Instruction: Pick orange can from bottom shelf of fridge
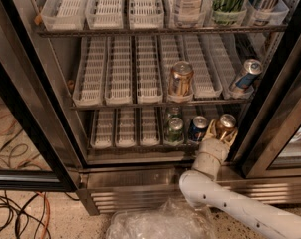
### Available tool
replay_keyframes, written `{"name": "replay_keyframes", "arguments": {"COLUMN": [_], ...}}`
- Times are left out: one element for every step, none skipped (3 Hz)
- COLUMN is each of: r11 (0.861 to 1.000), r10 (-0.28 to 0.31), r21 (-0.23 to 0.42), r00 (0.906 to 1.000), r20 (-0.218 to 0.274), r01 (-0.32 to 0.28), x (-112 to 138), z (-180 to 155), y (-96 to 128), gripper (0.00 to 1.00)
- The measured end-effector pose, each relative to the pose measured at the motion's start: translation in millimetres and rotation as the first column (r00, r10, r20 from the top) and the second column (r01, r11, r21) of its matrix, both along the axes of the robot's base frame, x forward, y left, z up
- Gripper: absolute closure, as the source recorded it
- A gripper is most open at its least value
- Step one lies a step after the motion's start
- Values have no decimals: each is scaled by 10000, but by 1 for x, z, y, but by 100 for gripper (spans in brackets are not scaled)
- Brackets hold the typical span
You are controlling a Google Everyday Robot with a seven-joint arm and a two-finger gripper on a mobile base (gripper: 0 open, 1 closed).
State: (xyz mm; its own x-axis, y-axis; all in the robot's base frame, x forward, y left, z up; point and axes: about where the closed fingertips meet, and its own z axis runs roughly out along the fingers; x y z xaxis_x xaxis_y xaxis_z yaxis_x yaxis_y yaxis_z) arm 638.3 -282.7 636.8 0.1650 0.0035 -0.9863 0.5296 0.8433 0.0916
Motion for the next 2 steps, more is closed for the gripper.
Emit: {"name": "replay_keyframes", "arguments": {"r11": [9998,9993], "r10": [156,329], "r21": [-125,-219], "r00": [9996,9984], "r20": [237,463], "r01": [-153,-319], "x": [-4,-9], "z": [11,24], "y": [4,6], "gripper": [100,100]}}
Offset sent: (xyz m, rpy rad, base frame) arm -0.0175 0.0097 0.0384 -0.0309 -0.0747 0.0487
